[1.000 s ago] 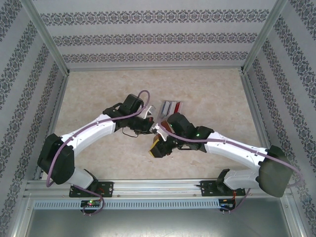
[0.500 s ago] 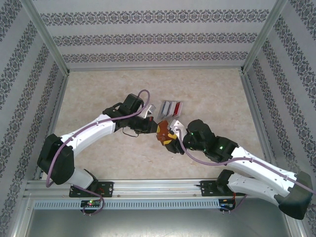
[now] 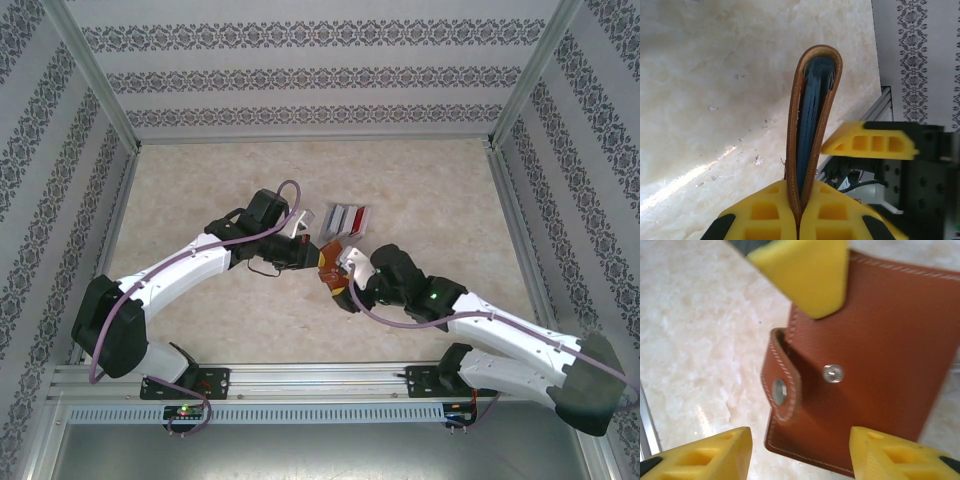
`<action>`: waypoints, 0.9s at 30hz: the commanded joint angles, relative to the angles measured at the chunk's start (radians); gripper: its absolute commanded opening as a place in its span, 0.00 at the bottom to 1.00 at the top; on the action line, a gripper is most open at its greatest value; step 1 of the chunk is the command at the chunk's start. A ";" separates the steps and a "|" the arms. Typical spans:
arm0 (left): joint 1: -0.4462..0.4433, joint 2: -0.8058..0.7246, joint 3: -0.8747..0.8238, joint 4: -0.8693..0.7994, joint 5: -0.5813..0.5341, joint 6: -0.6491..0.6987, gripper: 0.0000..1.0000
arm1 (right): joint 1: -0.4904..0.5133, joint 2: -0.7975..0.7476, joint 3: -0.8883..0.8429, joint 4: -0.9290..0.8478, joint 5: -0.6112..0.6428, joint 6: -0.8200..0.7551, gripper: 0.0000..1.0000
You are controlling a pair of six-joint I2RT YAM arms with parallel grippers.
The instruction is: Put the credit cards into the card holder
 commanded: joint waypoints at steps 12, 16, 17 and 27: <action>0.005 0.013 -0.003 0.040 0.057 -0.060 0.00 | 0.031 0.061 0.015 0.084 0.275 0.034 0.42; 0.004 0.020 -0.008 0.053 0.063 -0.074 0.00 | 0.036 0.072 0.018 0.086 0.311 0.052 0.46; 0.005 0.025 -0.002 0.047 0.067 -0.071 0.00 | 0.039 0.073 0.015 0.087 0.332 0.058 0.43; 0.005 0.058 0.026 -0.027 0.043 -0.033 0.00 | 0.082 0.055 -0.005 0.114 0.354 0.003 0.10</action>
